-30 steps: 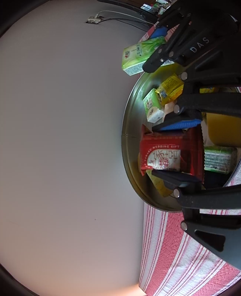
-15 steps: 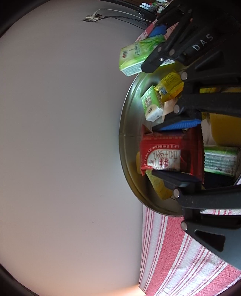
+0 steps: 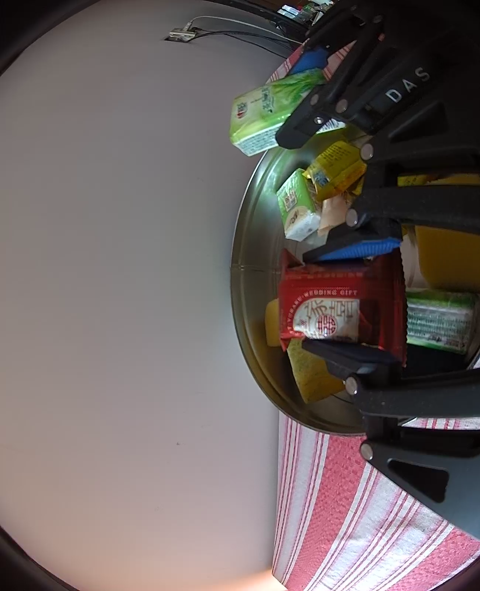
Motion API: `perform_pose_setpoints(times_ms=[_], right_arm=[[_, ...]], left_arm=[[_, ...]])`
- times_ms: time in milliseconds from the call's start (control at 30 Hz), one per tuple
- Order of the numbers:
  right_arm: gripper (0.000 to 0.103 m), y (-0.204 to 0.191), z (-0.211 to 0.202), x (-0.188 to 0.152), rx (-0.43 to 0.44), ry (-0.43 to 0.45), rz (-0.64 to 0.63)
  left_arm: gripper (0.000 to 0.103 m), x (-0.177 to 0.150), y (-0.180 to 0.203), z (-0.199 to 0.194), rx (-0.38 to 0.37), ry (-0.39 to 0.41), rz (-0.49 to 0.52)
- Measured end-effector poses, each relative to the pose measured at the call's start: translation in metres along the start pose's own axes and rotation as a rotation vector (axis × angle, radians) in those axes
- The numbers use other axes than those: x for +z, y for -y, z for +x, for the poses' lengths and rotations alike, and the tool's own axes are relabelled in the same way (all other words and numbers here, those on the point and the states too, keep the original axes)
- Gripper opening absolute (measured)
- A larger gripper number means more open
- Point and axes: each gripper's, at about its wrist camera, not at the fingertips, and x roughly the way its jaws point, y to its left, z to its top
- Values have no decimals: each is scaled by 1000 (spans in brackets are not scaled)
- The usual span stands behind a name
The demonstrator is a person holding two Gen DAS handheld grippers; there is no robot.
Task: Organize objects
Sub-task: 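Carry the red snack and green tissue pack over the tin with both grippers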
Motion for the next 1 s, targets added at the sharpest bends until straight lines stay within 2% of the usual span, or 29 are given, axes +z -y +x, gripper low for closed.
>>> perform_pose_setpoints(times_ms=[300,600,733,833,900,1000], right_arm=[[55,-7,4,3,25,-23,-1],[55,3,16,6,61,-74,26],[55,10,9,19,89,-68,79],[55,17,13,32,72,-81,77],[55,12,17,43,72,-111,73],[55,6,44,60,43,-222,31]], left_arm=[[38,0,5,11,2,-15,-8],[38,13,5,31,33,-50,-13],[38,24,-5,34,44,-53,-33],[38,35,-4,41,42,-79,-23],[38,45,1,47,42,-93,-9],[38,61,13,61,60,-113,40]])
